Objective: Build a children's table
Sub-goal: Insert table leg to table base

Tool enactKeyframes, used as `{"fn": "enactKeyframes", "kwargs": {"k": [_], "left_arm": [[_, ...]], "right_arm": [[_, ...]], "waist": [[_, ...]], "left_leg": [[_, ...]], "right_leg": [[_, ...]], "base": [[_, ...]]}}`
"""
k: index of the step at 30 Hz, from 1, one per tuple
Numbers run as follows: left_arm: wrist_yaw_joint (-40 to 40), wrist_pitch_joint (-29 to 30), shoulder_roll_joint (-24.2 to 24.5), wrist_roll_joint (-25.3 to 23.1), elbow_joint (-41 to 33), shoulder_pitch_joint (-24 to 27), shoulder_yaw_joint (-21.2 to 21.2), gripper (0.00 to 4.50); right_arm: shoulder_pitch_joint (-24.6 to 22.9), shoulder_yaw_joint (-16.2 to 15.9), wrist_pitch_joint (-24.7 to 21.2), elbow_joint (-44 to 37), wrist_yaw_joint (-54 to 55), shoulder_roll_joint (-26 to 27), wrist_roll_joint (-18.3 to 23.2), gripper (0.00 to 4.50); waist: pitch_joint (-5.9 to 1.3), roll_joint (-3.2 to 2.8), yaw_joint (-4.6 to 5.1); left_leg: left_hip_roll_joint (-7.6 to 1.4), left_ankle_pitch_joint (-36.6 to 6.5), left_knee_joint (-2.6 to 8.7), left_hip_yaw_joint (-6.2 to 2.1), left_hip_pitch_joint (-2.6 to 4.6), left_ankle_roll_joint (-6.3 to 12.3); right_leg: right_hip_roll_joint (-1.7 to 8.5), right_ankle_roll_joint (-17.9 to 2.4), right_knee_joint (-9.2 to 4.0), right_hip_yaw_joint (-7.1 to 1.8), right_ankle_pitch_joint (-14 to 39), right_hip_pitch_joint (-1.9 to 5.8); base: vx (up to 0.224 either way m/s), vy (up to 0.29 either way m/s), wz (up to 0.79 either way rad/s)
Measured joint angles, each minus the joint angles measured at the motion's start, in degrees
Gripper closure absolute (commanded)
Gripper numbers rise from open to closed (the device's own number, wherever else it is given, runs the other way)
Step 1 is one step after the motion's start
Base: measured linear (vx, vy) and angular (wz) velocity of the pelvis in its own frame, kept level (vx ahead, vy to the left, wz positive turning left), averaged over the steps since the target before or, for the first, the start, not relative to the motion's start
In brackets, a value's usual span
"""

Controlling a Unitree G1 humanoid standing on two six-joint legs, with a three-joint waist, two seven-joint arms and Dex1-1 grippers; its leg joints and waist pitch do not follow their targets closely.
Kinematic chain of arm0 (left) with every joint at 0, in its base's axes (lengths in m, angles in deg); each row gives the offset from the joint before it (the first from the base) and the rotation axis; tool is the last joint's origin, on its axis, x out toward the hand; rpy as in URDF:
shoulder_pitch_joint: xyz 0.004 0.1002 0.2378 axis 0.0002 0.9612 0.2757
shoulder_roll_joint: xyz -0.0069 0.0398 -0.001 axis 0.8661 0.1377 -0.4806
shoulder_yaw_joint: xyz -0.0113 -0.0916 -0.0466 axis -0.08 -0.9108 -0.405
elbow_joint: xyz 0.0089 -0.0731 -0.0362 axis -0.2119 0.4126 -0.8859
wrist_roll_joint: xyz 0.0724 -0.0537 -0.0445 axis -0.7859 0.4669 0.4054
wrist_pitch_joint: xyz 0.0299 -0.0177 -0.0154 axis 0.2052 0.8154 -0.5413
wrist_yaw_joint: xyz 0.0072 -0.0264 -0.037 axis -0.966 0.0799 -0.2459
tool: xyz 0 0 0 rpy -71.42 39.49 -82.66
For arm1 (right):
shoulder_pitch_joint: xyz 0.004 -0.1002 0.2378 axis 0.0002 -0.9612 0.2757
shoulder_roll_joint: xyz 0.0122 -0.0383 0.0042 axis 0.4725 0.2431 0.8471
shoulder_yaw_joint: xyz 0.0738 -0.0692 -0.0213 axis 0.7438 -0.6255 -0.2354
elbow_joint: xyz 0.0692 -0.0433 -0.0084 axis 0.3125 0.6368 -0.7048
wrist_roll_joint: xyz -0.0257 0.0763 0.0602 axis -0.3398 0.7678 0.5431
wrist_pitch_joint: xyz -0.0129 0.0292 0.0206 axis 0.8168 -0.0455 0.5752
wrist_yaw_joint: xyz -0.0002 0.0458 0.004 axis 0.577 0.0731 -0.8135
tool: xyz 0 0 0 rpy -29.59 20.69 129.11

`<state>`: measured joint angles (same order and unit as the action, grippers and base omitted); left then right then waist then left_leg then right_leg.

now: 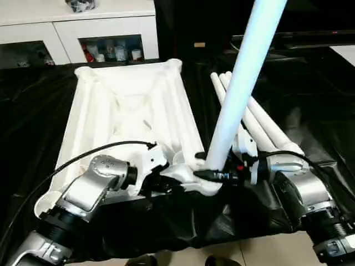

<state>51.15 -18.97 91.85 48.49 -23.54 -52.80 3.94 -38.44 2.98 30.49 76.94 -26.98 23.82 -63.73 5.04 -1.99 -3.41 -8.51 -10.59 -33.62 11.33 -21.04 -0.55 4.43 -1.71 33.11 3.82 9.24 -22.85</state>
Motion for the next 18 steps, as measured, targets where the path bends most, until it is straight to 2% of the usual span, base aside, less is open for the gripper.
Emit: {"fn": "enactKeyframes", "kwargs": {"k": [4,6,8,13,18], "left_arm": [[-1.07,0.15,0.00,0.00,0.30,-0.01,-0.23,4.50],[-3.14,0.83,-0.47,-0.05,0.78,-0.07,-1.08,4.50],[-6.08,2.54,-1.54,-0.08,1.19,-0.19,-2.60,4.50],[-17.28,10.18,-7.48,-0.45,-0.18,-0.11,-6.09,4.50],[-27.43,14.18,-12.96,-2.12,-2.55,0.77,-7.63,4.50]], "right_arm": [[0.95,0.09,1.69,2.04,1.28,1.01,-0.90,2.52],[1.90,0.49,3.17,4.35,4.45,2.70,-2.08,2.52],[3.43,1.27,4.46,7.35,9.46,4.86,-3.12,2.52],[6.75,4.91,4.34,14.95,24.25,11.01,-4.35,2.52],[10.40,8.54,3.94,21.86,34.75,16.46,-4.19,2.52]], "waist": [[-0.05,0.08,0.12],[-0.10,0.16,0.61],[-0.09,0.20,1.59],[0.00,0.25,3.23],[0.04,0.23,3.96]], "left_leg": [[-0.02,0.00,-0.04,0.00,0.04,0.00],[-0.02,0.00,-0.05,0.00,0.09,-0.01],[-0.03,0.00,-0.09,-0.02,0.11,-0.01],[-0.02,0.00,-0.42,-0.26,0.09,-0.02],[-0.03,0.00,-0.53,-0.56,0.06,-0.01]], "right_leg": [[0.00,0.05,0.00,0.00,0.03,0.04],[0.00,0.24,0.00,0.01,0.15,0.04],[0.00,0.30,-0.02,0.02,0.18,0.00],[0.01,0.39,-0.17,0.16,0.24,-0.17],[0.02,0.41,-0.57,0.49,0.26,-0.19]], "base": [[0.000,0.000,0.00],[0.000,0.000,0.00],[0.000,0.000,0.00],[-0.033,0.009,-0.08],[0.000,0.000,0.00]]}}
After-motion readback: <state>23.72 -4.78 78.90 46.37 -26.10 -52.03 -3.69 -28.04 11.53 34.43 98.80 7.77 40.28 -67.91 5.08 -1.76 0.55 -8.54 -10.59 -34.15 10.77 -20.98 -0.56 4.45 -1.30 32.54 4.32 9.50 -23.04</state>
